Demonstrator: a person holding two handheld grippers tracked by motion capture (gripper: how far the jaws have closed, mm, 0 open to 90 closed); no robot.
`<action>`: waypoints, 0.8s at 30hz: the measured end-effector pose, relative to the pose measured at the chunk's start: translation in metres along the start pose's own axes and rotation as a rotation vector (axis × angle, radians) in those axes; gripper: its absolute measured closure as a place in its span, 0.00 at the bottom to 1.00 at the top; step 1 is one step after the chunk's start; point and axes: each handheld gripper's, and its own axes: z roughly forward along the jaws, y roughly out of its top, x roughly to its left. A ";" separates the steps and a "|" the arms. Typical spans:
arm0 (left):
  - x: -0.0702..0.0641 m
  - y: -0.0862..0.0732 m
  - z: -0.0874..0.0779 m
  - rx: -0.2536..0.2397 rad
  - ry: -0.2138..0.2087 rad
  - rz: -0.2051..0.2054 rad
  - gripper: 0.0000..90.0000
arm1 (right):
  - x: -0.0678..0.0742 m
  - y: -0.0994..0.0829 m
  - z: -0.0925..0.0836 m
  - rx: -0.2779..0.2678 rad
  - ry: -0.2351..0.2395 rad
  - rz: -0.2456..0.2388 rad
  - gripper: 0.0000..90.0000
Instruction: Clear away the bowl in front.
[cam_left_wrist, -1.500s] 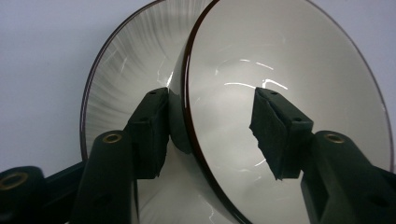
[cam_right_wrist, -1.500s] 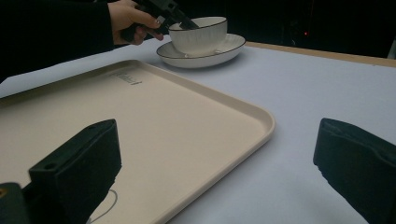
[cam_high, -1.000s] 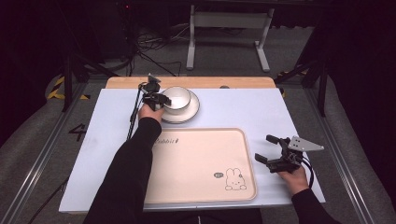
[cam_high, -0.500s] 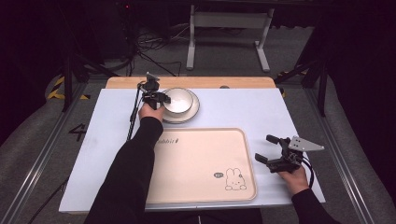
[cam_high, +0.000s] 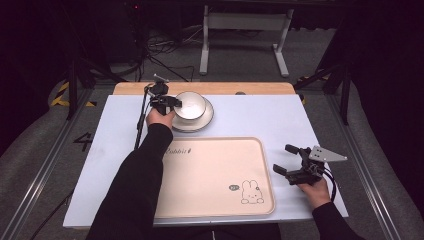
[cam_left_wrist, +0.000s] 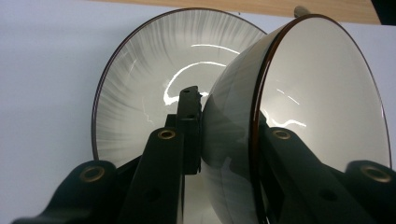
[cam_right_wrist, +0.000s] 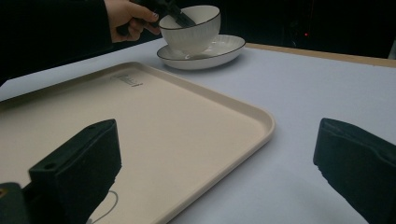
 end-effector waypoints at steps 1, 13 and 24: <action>0.000 0.000 -0.002 -0.001 -0.001 0.003 0.85 | 0.000 0.000 0.000 0.000 0.000 0.000 0.02; -0.005 0.002 -0.019 -0.022 -0.016 0.018 0.85 | 0.000 0.000 0.000 0.000 0.000 0.000 0.02; -0.012 0.002 -0.036 -0.040 -0.042 0.054 0.85 | 0.000 0.000 0.000 0.001 0.000 -0.001 0.02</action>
